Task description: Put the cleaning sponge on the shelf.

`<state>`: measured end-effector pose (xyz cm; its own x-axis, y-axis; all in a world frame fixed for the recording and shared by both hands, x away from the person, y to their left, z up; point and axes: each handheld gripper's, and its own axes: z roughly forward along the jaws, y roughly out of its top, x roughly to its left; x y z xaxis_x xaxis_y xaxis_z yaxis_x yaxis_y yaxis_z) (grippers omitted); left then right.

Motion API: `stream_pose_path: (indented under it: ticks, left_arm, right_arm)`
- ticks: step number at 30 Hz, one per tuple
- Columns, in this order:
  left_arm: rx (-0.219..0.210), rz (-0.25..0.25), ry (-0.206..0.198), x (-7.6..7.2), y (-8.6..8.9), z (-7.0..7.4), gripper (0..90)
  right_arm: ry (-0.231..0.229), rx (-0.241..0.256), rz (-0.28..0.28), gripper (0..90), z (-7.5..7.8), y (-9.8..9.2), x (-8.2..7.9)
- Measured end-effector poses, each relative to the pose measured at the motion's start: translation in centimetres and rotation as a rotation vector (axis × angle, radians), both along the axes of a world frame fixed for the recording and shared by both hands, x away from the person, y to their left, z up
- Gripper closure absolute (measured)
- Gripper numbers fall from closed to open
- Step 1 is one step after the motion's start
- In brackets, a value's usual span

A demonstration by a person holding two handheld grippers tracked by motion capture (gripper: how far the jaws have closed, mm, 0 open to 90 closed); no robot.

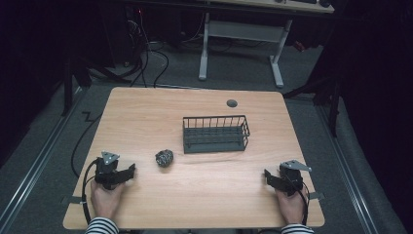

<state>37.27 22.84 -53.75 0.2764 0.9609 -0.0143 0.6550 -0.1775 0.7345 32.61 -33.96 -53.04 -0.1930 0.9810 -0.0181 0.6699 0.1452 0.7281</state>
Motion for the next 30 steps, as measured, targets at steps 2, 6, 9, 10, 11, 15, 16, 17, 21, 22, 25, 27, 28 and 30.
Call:
stream_pose_path:
  ticks: [2,6,9,10,11,15,16,17,21,22,25,27,28,30]
  left_arm:
    - [0.0,0.001,0.0,0.0,0.0,0.0,21.9]
    - [-0.002,0.002,0.0,0.0,0.0,0.0,21.9]
    - [-0.002,0.002,0.0,0.0,0.0,0.0,21.9]
    - [-0.002,0.002,0.0,0.0,0.0,0.0,21.9]
    - [-0.002,0.002,0.001,0.0,0.0,0.0,21.9]
    - [-0.002,0.002,0.001,0.0,0.0,0.0,21.9]
    - [-0.002,0.002,0.0,0.0,0.0,0.0,21.8]
    - [-0.002,0.002,0.0,0.0,0.0,0.0,21.9]
    - [-0.002,0.002,0.001,0.0,0.0,0.0,21.9]
    - [-0.003,0.002,0.001,0.0,0.0,0.0,21.9]
    - [-0.003,0.002,0.0,0.0,0.0,0.0,21.9]
    - [-0.003,0.002,0.0,0.0,0.0,0.0,21.9]
    - [-0.003,0.003,0.0,0.0,0.0,0.0,22.0]
    - [-0.003,0.003,0.001,0.0,0.0,0.0,22.0]
  right_arm:
    - [0.0,0.0,0.0,33.5,0.0,0.0,0.0]
    - [0.0,0.0,-0.001,33.6,0.0,0.0,0.0]
    - [0.0,0.001,-0.003,33.6,0.0,0.0,0.0]
    - [0.0,0.001,-0.003,33.6,0.0,0.0,0.0]
    - [0.001,0.003,-0.005,34.5,0.0,0.0,0.0]
    - [0.006,0.003,-0.009,41.4,0.1,0.1,0.0]
    - [0.016,0.021,-0.008,42.5,0.3,0.1,0.1]
    - [0.018,0.025,-0.009,43.0,0.4,0.1,0.2]
    - [0.004,0.044,0.005,44.4,1.1,0.5,0.6]
    - [-0.006,0.051,0.013,45.3,1.5,0.6,0.7]
    - [-0.055,0.08,0.06,46.3,3.7,1.4,1.6]
    - [-0.077,0.094,0.075,46.7,5.0,1.9,2.0]
    - [-0.086,0.1,0.083,46.8,5.5,2.1,2.3]
    - [-0.097,0.106,0.096,47.0,6.1,2.3,2.6]
